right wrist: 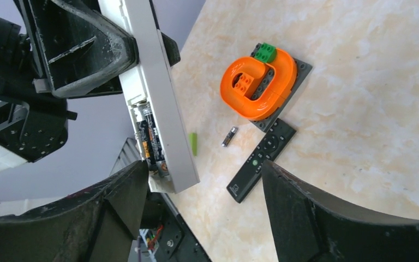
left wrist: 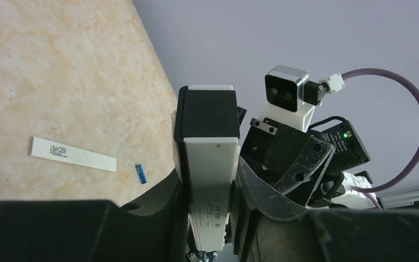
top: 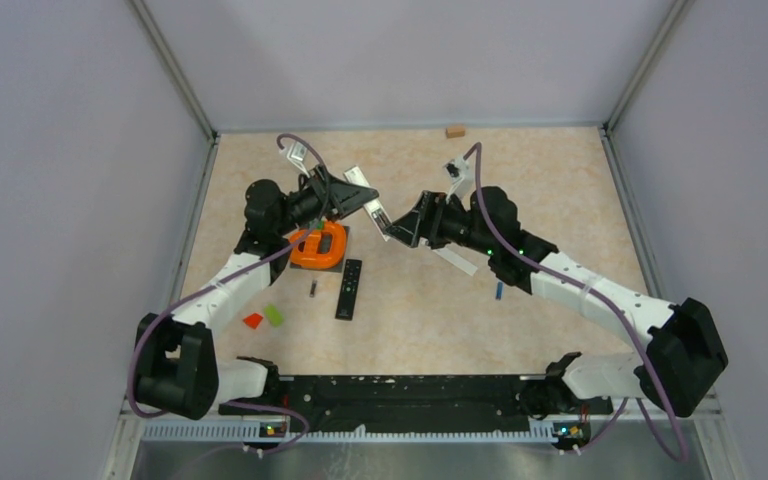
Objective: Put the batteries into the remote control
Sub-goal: Load the battery into the remote control, then place the remote control at the center of the board.
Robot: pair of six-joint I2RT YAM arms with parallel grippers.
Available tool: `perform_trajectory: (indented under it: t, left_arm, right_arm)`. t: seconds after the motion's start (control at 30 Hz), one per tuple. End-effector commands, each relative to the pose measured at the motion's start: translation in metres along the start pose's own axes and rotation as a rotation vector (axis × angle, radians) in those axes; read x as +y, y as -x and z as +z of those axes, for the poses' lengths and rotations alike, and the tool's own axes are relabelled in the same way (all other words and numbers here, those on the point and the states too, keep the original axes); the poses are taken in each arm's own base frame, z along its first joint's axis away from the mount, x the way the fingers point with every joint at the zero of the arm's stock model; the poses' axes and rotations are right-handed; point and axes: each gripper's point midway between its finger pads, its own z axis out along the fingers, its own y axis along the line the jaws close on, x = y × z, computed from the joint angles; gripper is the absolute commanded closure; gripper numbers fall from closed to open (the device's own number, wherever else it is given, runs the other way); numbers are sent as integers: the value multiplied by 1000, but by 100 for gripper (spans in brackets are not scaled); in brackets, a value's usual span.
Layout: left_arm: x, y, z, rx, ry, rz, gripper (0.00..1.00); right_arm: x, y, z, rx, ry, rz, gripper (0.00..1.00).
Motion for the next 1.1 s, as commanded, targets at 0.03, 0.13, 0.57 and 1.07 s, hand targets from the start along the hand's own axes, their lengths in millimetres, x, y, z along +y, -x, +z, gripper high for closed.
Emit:
perform_trajectory:
  t: [0.03,0.13,0.57,1.07]
  left_arm:
    - [-10,2,-4,-21,-17,63,100]
    - [5,3,-3,-30,51,30,100]
    - [43,0,-5,-52,252,-102,100]
    - [47,-4,-8,-51,262,-124,93]
  right_arm:
    - [14,26,-17,-95,17,-62,17]
    - [17,30,-22,-112,29,-130,14]
    - [7,13,38,-11,-181,-550,23]
    - [24,-16,64,118,-18,-623,62]
